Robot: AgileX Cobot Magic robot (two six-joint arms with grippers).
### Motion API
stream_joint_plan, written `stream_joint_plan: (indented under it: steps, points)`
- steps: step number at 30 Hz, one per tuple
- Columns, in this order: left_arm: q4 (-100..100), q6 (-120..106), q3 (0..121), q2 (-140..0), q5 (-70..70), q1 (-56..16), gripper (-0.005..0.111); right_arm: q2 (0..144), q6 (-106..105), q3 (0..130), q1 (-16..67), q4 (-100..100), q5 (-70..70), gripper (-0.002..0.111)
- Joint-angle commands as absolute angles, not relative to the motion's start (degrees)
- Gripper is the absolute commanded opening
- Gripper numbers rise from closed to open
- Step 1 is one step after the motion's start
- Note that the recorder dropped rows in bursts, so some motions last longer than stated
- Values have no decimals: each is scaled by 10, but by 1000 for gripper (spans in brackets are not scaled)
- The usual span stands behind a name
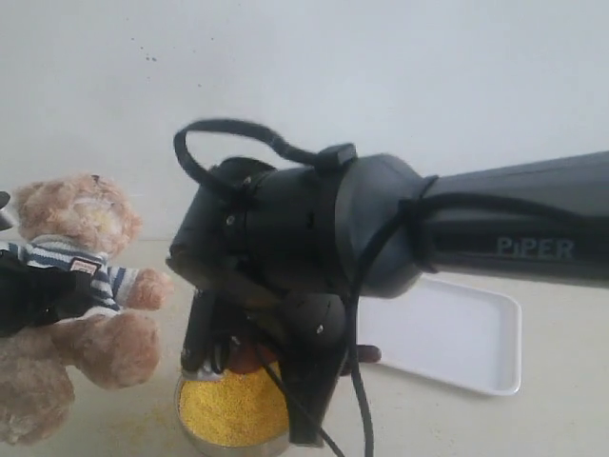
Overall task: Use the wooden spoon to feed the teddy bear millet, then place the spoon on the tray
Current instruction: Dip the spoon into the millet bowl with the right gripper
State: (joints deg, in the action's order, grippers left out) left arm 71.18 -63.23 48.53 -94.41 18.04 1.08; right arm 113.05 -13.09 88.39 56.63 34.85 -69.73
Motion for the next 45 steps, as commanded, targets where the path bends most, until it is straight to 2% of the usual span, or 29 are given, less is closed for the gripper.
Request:
stream_joint_plan:
  steps: [1,45]
  points:
    - [720,-627,486,-943,193,11,4,1132,-123,838,566,378,-700,0]
    - [706,-627,486,-943,204,11,4,1132,-63,851,565,275,-669,0]
